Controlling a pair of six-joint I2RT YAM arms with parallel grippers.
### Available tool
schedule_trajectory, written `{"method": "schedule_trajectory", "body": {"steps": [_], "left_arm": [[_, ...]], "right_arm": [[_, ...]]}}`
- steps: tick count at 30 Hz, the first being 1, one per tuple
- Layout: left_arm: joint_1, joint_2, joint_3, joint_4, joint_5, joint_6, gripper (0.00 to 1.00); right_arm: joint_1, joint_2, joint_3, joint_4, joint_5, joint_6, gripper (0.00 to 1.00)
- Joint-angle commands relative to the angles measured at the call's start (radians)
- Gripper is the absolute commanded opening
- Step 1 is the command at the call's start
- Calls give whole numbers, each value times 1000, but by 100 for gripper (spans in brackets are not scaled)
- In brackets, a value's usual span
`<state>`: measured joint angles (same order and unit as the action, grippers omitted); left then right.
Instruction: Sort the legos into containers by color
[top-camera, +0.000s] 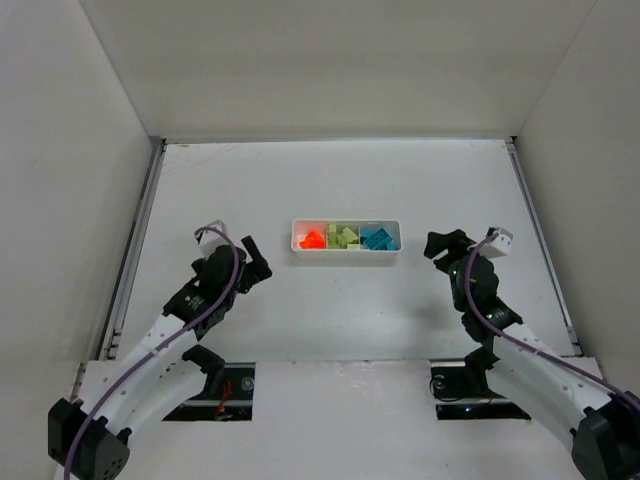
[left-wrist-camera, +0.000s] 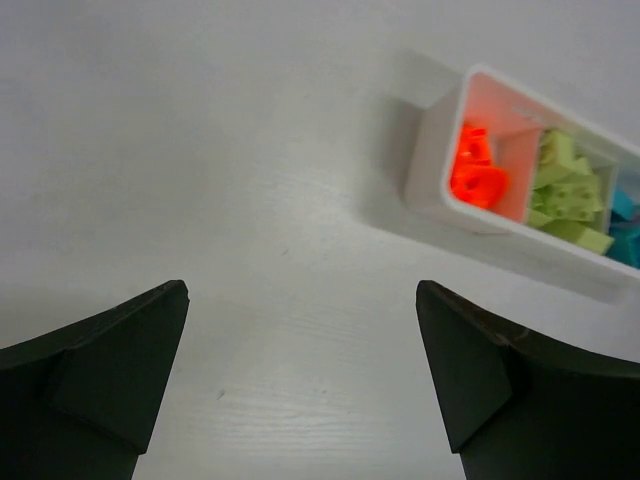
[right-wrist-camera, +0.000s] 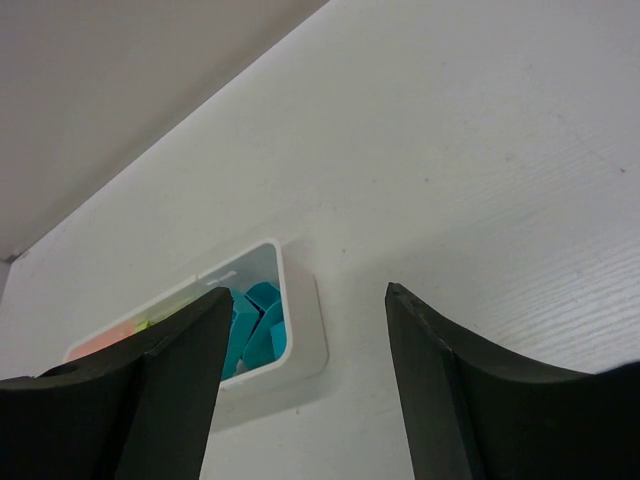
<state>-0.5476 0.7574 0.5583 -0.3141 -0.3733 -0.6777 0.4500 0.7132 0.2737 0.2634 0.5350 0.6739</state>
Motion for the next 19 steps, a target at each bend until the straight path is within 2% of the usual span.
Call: {"method": "schedule_trajectory", "body": {"steps": [1,4,5,6,12,19], "left_arm": [[41,-44,-57,-183,-33,-100,100],[30,-66,-66,-195,-29,-118,100],[22,-69,-66,-194,-29,-120,100],[19,-70,-70,-189,-27,-125,100],[8,-56,-90,-132,-1,-118,100],[-13,46,-58,-65,14,-102,100]], "right_arm": [[-9,0,-7,40,57,-10,71],[-4,-1,-8,37,101,-23,74],[-4,0,-7,34,120,-30,85],[-4,6,-7,37,134,-34,100],[39,58,2,42,221,-51,100],[83,150,36,71,232,-69,100]]}}
